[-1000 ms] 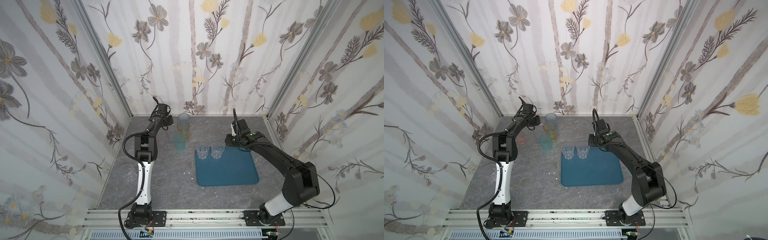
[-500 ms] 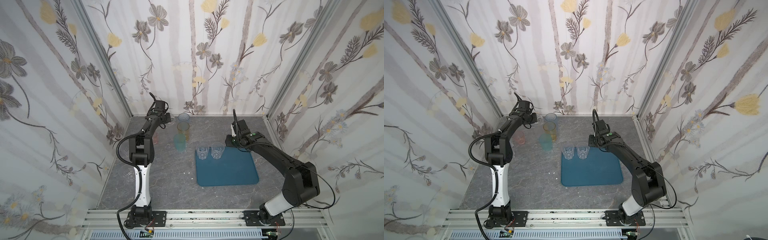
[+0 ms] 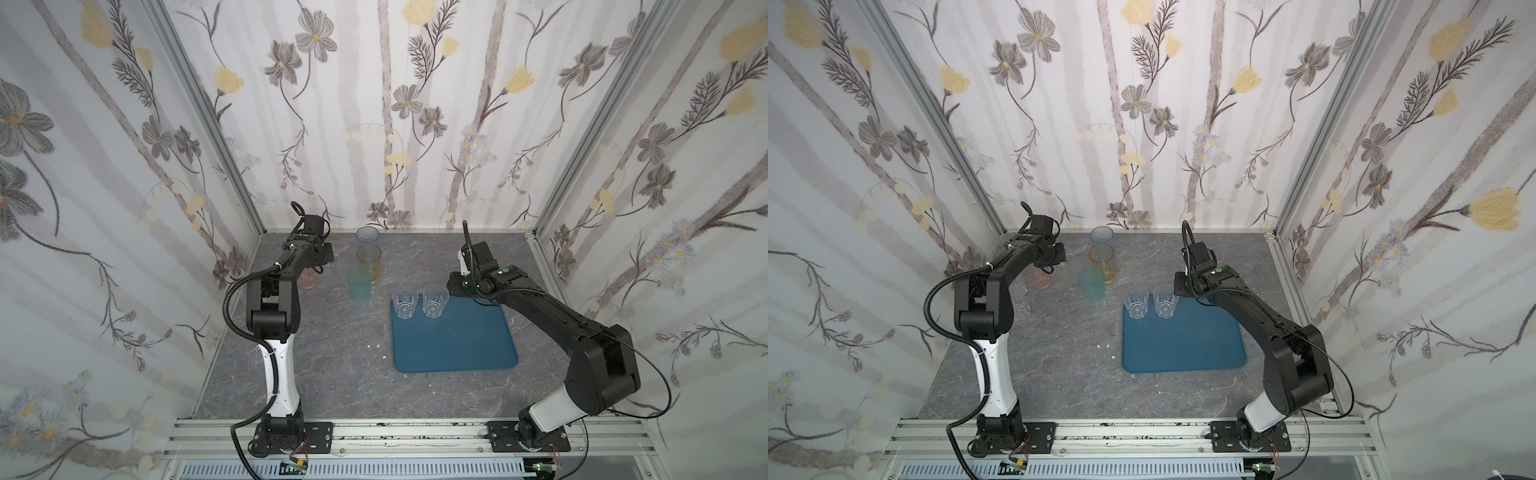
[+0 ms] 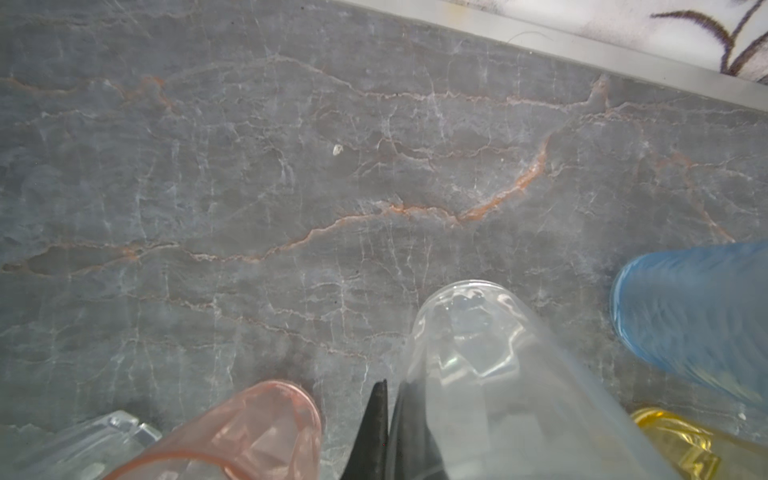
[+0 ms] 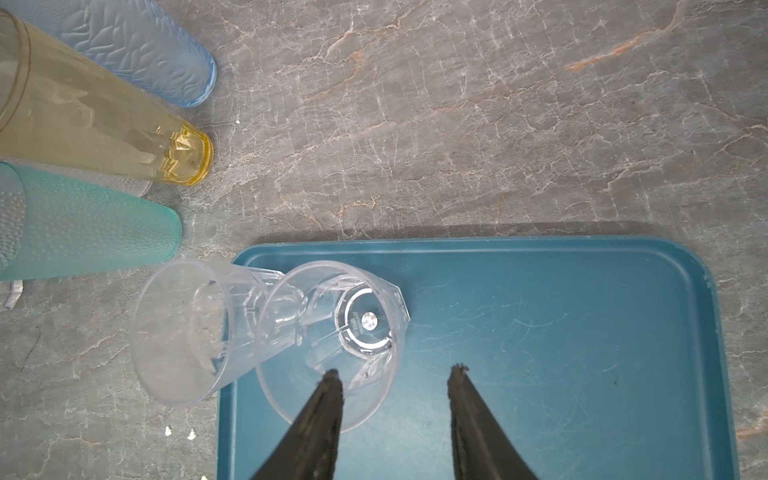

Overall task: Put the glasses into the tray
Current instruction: 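Move the left gripper down over another clear glass near the pink cup, then close the left gripper on the clear glass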

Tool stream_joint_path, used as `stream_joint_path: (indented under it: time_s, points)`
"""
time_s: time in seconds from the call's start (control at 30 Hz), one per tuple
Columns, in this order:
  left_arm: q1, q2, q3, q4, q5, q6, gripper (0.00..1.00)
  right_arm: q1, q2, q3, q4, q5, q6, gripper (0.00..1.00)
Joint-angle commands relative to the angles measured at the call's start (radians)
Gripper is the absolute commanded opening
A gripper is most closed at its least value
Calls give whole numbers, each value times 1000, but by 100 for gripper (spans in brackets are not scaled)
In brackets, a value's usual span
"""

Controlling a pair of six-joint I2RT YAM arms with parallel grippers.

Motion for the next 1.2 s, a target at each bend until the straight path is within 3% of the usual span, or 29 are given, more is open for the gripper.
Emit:
stream_joint_path:
  time_s: [0.0,0.27,0.37,0.5,0.7,0.9,1.0,1.17]
  points:
    - [-9,-49,-59,3,12,-29,6,2,-15,-10,53,10,11,43]
    - [-27,-125,-246,3,-14,-46,14,10,-1,-18,76,-8,17,43]
    - [-27,-107,-244,-5,-27,-44,19,11,11,-5,70,-12,14,43]
    - [-31,-127,-225,-9,-25,-55,34,11,7,2,65,-4,6,43]
    - [-48,-213,-200,-27,-11,-58,47,11,14,0,64,-7,3,43]
    - [-52,-295,-186,-46,8,-61,50,11,40,64,15,2,-15,43]
    - [-47,-355,-216,-45,-47,-61,50,11,46,107,-8,16,-19,43]
    - [55,-420,-265,-42,-54,-50,50,14,54,138,-13,2,-13,43]
